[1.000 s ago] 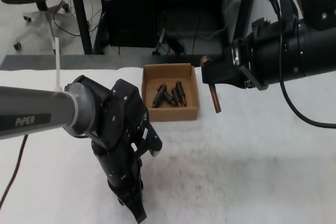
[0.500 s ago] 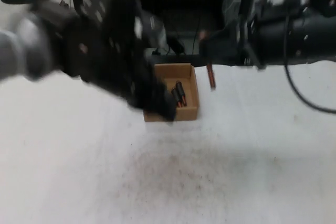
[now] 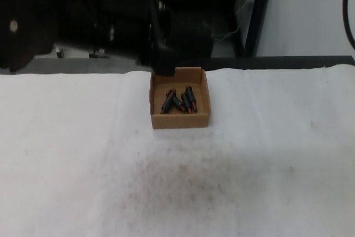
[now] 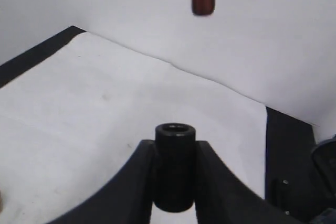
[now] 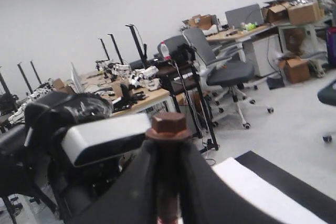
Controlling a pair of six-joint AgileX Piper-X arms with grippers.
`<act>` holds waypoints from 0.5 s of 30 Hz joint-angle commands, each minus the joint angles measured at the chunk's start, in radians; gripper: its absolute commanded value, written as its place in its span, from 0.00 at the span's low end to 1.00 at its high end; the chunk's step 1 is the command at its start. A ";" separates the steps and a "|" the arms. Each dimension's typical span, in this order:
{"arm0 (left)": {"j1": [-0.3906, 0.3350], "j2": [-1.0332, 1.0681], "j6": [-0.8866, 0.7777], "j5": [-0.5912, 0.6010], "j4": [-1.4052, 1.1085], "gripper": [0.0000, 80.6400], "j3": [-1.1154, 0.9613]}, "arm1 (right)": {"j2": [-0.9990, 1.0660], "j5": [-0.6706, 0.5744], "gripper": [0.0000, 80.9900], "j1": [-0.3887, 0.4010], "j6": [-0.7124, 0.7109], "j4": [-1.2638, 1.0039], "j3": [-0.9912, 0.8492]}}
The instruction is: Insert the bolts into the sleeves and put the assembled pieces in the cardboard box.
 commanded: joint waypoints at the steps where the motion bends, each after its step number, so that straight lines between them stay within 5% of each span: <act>1: 0.001 -0.051 -0.051 0.026 -0.066 0.00 0.035 | -0.012 -0.021 0.01 0.012 0.007 -0.054 -0.004; 9: 0.001 -0.234 -0.362 -0.134 -0.568 0.00 0.309 | 0.019 -0.027 0.01 0.086 0.007 -0.054 -0.004; 15: 0.001 -0.285 -0.472 -0.126 -0.833 0.00 0.431 | 0.067 0.050 0.01 0.154 0.005 -0.059 -0.004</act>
